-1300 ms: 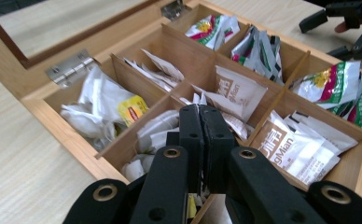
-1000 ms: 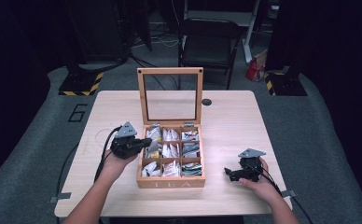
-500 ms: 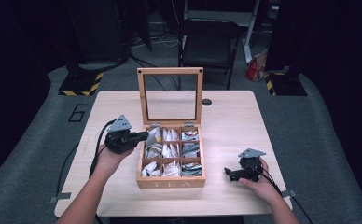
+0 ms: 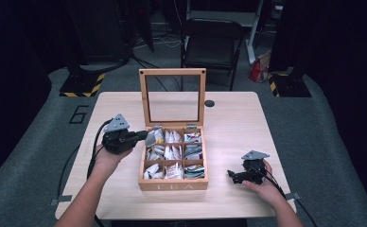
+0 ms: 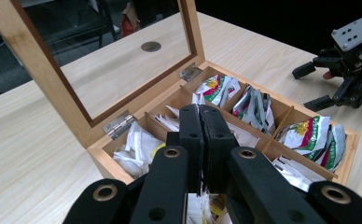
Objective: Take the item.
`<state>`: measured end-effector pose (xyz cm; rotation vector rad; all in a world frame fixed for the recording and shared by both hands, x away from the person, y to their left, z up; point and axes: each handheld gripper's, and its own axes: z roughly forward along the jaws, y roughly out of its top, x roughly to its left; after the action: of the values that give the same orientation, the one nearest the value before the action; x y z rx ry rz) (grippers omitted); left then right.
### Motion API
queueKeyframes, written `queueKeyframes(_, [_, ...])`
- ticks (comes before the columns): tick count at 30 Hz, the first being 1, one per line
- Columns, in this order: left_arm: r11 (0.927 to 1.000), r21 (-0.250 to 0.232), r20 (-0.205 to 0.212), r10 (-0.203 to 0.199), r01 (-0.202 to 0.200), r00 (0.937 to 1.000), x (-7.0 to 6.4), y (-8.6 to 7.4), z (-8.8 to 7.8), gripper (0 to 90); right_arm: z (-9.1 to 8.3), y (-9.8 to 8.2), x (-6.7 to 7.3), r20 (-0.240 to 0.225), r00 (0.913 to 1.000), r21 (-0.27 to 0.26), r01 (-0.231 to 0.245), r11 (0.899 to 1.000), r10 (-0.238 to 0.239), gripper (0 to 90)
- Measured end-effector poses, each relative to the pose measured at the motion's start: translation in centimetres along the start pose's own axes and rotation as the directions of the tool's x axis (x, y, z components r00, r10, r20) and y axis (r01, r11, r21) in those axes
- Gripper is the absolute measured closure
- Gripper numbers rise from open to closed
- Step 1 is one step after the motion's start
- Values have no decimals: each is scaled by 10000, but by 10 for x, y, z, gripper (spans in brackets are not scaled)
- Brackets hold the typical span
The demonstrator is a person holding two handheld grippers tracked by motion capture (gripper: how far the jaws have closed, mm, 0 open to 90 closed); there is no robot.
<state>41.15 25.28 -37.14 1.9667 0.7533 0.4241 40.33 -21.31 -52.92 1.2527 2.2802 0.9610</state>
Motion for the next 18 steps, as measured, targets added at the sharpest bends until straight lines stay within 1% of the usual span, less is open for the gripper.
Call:
queueKeyframes(1, [10000, 16, -36, -22, 22, 10000, 2, 1, -3, 881, 0, 0, 0, -10, 10000, 12, 3, 10000, -3, 0])
queueKeyframes(2, [10000, -75, -110, -29, 29, 9999, 2, 1, -5, 881, 0, 0, 0, -1, 10000, -2, 5, 10000, -5, 0])
queueKeyframes(5, [10000, -49, -146, -40, 39, 9999, 5, 2, -8, 880, 0, 0, 0, 2, 10000, -3, 5, 10000, -5, 0])
queueKeyframes(9, [9994, -245, -429, -272, 261, 9987, 11, 1, -18, 880, 0, 0, 0, 2, 10000, -5, -2, 10000, 2, 0])
queueKeyframes(12, [9989, -329, -480, -336, 320, 9983, 14, 1, -22, 881, 0, 0, 0, -16, 10000, 11, 5, 10000, -5, 0])
queueKeyframes(13, [9983, -423, -537, -435, 412, 9976, 16, 1, -26, 880, 0, 0, 0, 0, 10000, -3, 3, 10000, -3, 0])
queueKeyframes(15, [9976, -524, -656, -498, 464, 9966, 18, 0, -30, 880, 0, 0, 0, 1, 10000, -5, 3, 10000, -3, 0])
queueKeyframes(17, [9971, -570, -688, -548, 509, 9961, 20, 0, -32, 880, 0, 0, 0, 8, 10000, -17, -17, 10000, 17, 0])
queueKeyframes(18, [9967, -604, -782, -597, 551, 9951, 22, 0, -36, 880, 0, 0, 0, 13, 10000, -10, -14, 10000, 14, 0])
